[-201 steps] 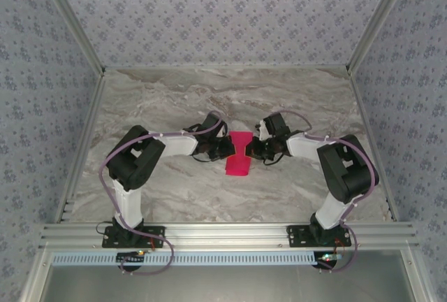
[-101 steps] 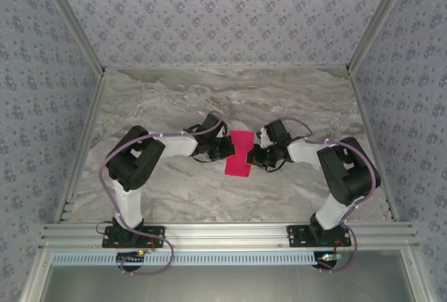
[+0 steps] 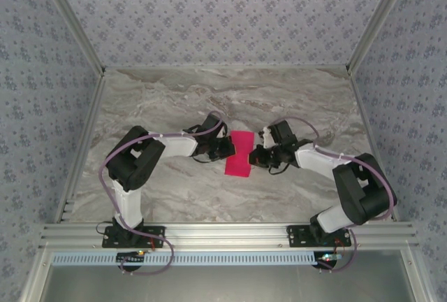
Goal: Fold a paper plane with a square sheet of paper (pick it up from the middle)
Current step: Fold the square sheet of paper in half at the center of the table.
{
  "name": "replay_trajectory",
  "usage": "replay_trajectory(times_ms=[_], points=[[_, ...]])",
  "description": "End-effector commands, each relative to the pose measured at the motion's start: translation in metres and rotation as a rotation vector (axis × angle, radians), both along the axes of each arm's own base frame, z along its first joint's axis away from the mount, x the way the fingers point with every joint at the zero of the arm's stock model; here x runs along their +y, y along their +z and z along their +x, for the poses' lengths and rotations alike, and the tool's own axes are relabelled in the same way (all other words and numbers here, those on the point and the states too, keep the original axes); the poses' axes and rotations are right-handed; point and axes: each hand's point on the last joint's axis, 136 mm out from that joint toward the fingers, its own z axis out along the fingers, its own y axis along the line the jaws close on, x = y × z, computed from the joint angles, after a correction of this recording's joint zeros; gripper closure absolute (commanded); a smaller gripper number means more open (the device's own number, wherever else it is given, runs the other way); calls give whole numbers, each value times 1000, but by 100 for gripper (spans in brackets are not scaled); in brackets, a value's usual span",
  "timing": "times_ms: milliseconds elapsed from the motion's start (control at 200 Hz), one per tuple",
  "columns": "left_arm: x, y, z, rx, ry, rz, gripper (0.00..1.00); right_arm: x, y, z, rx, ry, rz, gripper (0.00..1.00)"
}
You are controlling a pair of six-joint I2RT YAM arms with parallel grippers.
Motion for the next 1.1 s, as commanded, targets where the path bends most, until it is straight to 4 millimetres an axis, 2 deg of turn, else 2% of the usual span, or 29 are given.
replay_trajectory(times_ms=[0, 165, 295, 440, 650, 754, 844, 939, 1094], points=[[86, -98, -60, 214, 26, 414, 100, 15, 3, 13, -27, 14, 29, 100], [82, -100, -58, 207, 28, 404, 100, 22, -21, 15, 12, 28, 25, 100], [82, -99, -58, 202, 36, 406, 100, 26, -38, 6, 60, 57, 23, 100], [85, -103, -62, 206, 51, 430, 100, 20, -49, -13, 88, 82, 2, 100], [94, -110, -68, 226, 100, 461, 100, -2, -60, -60, 151, 123, -53, 100], [95, -110, -68, 222, 106, 466, 100, -12, -59, -83, 174, 150, -65, 100], [94, -109, -67, 213, 103, 463, 100, -20, -57, -90, 167, 151, -92, 100], [92, -108, -66, 207, 93, 460, 100, -17, -43, -79, 124, 140, -87, 100], [88, -105, -65, 197, 80, 460, 100, 2, 2, -44, -3, 100, -26, 100]])
